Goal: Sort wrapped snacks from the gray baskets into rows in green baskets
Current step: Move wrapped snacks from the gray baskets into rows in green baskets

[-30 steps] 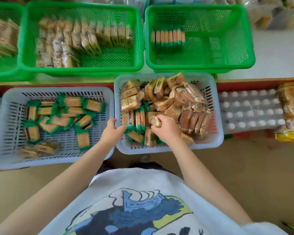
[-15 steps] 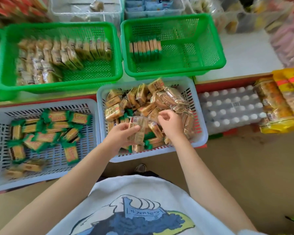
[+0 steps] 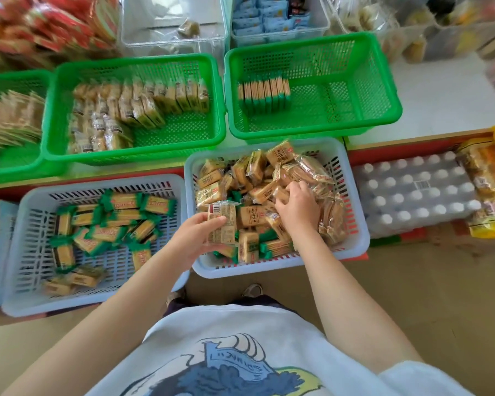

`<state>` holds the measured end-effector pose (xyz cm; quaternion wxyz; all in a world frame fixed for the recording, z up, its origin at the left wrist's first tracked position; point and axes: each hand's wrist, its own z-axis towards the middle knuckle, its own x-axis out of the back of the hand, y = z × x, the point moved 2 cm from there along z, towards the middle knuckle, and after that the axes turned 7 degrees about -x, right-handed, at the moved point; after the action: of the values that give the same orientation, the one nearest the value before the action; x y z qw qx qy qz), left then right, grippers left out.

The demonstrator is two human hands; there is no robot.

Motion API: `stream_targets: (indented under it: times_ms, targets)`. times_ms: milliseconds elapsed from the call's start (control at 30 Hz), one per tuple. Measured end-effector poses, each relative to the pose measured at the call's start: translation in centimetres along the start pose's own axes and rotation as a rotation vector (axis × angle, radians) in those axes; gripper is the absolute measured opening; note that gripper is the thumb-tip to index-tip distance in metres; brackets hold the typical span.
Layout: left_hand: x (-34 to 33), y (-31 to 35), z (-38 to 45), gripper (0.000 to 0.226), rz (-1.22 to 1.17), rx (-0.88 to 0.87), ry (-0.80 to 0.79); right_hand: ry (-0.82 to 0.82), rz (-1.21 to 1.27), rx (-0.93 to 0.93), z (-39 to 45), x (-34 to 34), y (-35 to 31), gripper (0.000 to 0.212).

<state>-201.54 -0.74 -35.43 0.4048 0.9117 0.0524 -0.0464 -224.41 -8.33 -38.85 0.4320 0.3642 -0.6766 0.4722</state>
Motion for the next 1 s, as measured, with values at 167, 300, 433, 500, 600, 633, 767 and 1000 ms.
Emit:
stream_targets:
  times_ms: [167,300,433,500,600,633,767,1000]
  targets:
    - [-0.1,1.4,0.3,0.060,-0.060,-0.003,-0.019,-0.089,0.532,-0.101,-1.3,5.8,-0.9,0.020]
    - [-1.2,4.1,-0.3,0.053,-0.082,-0.033,-0.090,-0.418,0.921,-0.044,-3.2,9.8,-3.2,0.024]
    - [-2.3,7.8,-1.7,0.061,-0.063,-0.074,-0.274,-0.516,0.908,0.065,-3.9,10.7,-7.0,0.038]
    - [-2.2,9.5,-2.4,0.052,0.012,-0.149,-0.315,-0.449,0.873,0.095,-4.0,10.3,-9.0,0.026]
    - [-0.6,11.2,-2.8,0.036,0.042,-0.227,-0.350,-0.327,0.808,0.137,-4.0,9.8,-11.6,0.027]
    - [0.2,11.5,-2.8,0.034,0.030,-0.229,-0.367,-0.335,0.816,0.151,-4.2,9.7,-12.6,0.033]
    - [3.9,12.6,-2.7,0.024,0.086,-0.236,-0.364,-0.496,0.858,0.054,-4.5,7.8,-17.3,0.041]
    - [19.1,14.9,-0.2,0.040,0.244,-0.337,-0.027,-0.709,0.648,0.094,-3.9,2.6,-28.3,0.051]
